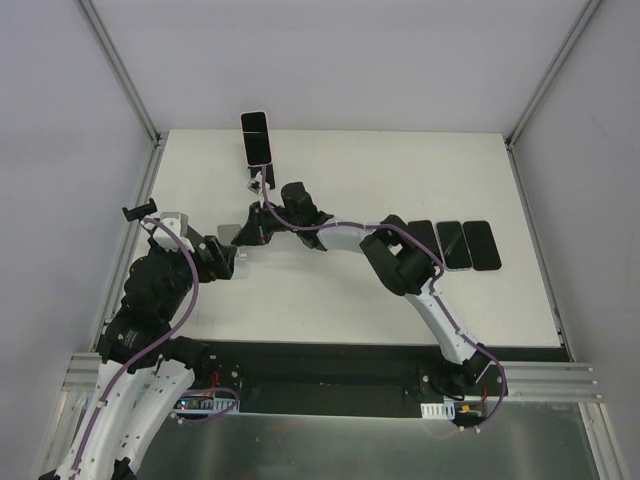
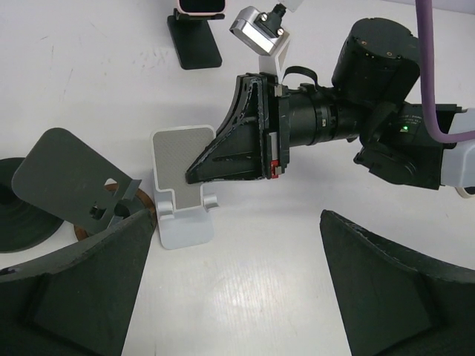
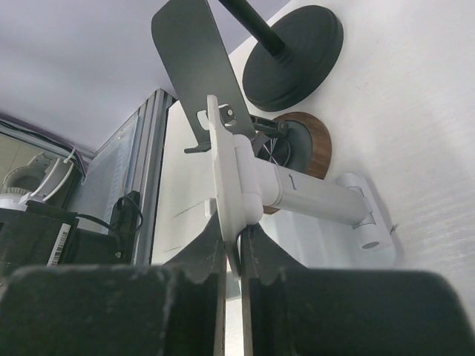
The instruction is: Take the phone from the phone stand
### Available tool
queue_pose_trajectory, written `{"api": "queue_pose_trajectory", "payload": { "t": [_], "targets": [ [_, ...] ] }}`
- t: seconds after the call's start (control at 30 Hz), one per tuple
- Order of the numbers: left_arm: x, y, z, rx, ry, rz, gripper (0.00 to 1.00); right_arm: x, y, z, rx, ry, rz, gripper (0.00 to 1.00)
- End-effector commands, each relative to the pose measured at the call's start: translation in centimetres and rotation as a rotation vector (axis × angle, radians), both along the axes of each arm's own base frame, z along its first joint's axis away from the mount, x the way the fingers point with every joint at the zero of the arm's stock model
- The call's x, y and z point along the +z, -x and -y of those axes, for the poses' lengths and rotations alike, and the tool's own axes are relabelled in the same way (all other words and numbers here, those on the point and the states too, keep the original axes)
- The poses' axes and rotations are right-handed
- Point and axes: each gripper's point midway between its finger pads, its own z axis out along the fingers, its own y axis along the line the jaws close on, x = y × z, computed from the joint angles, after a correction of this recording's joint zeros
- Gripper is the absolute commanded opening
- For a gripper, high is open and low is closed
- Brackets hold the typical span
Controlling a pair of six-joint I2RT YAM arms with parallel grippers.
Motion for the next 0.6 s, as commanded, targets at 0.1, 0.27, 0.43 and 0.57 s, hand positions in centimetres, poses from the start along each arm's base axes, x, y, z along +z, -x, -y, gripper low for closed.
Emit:
{"api": "queue_pose_trajectory", "payload": {
  "t": [0.1, 0.27, 0.43, 0.57],
  "targets": [
    [1.1, 0.3, -0.5, 0.018, -0.006, 0.029, 0.94, 1.6, 0.2, 0.6, 0.006, -0.046, 0.070, 0.08],
    [0.9, 0.2, -0.4, 0.017, 0.000, 0.018, 0.94, 0.8, 0.8, 1.4, 0.007, -0.016, 0.048, 0.30],
    [1.1, 0.1, -0.5, 0.022, -0.001, 0.021, 0.94, 1.4, 0.6, 2.2, -0.008, -0.014, 0.051, 0.52],
    [1.5, 0.0, -0.7, 0.034, -0.005, 0.022, 0.95, 1.4, 0.3, 3.8, -0.022, -0.002, 0.034, 0.66]
  ]
}}
